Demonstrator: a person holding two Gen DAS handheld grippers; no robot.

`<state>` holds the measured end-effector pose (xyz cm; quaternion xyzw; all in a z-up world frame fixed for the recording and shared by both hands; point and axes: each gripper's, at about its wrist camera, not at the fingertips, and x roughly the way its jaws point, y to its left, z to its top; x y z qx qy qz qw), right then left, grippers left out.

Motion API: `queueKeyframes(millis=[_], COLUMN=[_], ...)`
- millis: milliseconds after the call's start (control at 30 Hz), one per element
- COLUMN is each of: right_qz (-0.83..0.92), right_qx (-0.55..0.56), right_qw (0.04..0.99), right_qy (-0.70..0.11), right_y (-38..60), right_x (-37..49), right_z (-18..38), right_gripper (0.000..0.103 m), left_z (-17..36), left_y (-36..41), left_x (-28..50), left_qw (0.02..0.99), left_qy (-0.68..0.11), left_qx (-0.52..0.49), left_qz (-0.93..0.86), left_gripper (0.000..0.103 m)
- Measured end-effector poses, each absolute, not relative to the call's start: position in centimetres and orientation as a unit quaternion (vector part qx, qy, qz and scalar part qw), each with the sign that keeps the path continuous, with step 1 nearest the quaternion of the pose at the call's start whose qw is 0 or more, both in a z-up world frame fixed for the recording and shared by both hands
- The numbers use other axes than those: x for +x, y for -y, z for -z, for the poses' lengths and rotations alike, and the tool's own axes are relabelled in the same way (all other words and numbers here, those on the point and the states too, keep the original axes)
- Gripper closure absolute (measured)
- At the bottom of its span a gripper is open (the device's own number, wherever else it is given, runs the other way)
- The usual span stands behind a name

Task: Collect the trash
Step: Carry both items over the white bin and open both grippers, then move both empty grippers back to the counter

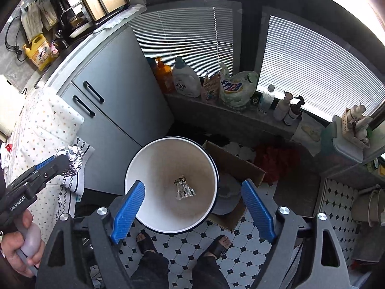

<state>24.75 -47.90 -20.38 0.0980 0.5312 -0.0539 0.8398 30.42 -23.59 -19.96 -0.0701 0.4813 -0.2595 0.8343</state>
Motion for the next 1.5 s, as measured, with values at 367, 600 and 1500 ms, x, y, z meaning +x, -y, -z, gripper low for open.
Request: queueKeyframes(millis=[367, 600, 1500], right_qz=[0.077, 0.04, -0.212], right_qx=[0.138, 0.108, -0.021], right_qw=[0.858, 0.888, 0.902], right_qy=[-0.488, -0.445, -0.376], right_y=[47.6, 41.1, 8.8], right_x=[24.6, 26.1, 29.2], right_z=[17.3, 14.0, 8.3], right_gripper=[0.014, 0.008, 0.008], left_z=[13.5, 9.6, 6.9], left_y=[21.4, 14.4, -16.1], left_x=[30.3, 30.2, 20.4], left_qw=[0.863, 0.897, 0.934], left_qy=[-0.436, -0.401, -0.321], left_qx=[-0.043, -0.046, -0.13], left_qz=[0.252, 0.181, -0.094], left_gripper=[0.011, 0.01, 0.009])
